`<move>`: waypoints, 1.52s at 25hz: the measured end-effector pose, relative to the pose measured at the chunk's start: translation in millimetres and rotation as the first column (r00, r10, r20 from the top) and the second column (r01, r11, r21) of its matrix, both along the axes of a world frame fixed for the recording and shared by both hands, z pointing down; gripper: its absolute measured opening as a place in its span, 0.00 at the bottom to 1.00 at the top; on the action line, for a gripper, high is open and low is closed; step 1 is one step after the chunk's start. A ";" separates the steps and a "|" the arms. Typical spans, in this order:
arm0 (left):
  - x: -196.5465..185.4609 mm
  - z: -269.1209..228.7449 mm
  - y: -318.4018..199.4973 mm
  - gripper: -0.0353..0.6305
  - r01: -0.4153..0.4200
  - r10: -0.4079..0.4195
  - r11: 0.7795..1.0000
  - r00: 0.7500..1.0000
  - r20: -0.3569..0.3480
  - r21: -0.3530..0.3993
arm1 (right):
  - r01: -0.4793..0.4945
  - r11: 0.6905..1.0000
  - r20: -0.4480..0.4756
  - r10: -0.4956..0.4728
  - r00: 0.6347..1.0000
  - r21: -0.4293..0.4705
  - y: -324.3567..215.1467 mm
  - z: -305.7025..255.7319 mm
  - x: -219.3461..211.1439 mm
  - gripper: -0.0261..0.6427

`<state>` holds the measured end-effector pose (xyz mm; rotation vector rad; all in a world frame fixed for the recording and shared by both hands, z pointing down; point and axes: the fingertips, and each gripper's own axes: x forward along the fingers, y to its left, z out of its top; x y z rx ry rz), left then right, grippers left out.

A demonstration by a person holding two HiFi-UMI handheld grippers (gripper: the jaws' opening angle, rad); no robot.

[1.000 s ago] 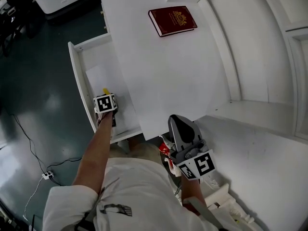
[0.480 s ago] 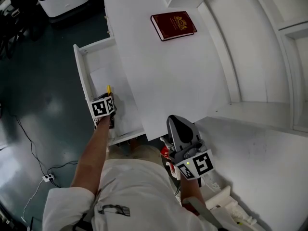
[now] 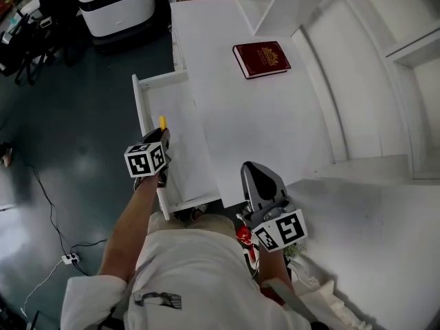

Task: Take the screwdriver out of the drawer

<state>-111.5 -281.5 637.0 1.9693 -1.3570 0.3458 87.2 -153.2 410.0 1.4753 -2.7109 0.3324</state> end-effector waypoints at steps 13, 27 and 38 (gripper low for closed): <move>-29.6 -158.1 5.6 0.17 -0.049 0.061 0.945 0.998 -0.027 0.323 | 0.012 0.991 0.016 -0.015 1.000 0.133 -1.0 -45.6 -17.6 0.05; -50.0 -316.8 33.0 0.17 -0.042 0.076 0.773 0.997 -0.026 0.632 | -0.077 0.968 0.027 0.073 0.997 0.238 -8.5 -85.7 27.3 0.05; -95.5 -386.5 91.4 0.17 0.076 -0.007 0.652 0.996 -0.094 0.755 | -0.143 0.951 0.030 0.141 0.990 0.273 -2.7 -105.4 63.5 0.05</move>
